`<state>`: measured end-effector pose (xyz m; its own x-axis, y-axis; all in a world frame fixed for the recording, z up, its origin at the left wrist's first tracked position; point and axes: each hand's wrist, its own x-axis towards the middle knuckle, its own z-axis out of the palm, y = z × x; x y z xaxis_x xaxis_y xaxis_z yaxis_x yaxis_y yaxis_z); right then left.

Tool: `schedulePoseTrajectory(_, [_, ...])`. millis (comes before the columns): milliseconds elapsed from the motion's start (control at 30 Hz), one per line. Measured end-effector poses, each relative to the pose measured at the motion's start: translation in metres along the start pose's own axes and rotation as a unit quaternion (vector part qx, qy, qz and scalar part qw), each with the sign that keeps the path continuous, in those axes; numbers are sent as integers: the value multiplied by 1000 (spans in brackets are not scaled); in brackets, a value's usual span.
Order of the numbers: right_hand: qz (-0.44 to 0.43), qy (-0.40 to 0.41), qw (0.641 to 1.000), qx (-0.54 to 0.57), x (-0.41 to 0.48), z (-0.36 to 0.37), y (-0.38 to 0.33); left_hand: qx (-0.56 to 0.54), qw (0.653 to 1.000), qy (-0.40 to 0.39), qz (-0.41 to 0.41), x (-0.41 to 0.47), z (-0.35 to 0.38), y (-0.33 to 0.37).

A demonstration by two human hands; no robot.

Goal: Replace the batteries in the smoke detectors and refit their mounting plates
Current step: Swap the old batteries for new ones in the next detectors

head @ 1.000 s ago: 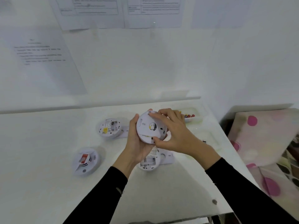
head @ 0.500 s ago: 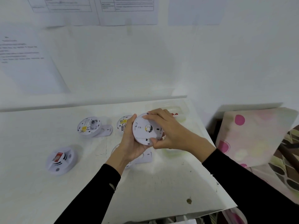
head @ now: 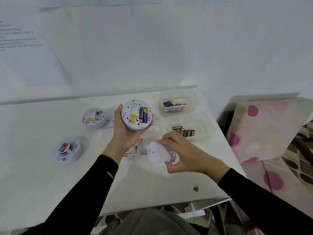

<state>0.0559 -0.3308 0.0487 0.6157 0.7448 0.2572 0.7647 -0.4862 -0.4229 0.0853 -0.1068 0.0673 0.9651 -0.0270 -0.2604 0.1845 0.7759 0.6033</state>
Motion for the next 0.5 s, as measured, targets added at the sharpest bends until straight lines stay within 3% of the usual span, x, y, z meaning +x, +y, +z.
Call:
schedulePoseTrajectory(133, [53, -134, 989, -13, -17, 28, 5, 2, 1000, -24, -9, -5, -2, -1])
schedulePoseTrajectory(333, [98, -161, 981, 47, -18, 32, 12, -8, 998, -50, -20, -11, 0, -8])
schedulePoseTrajectory(400, [91, -78, 985, 126, -11, 19, 3, -22, 998, -61, -18, -12, 0, -10])
schedulePoseTrajectory(500, [73, 156, 973, 156, 16, -9, -10, -30, 996, -86, -14, -12, 6, -10])
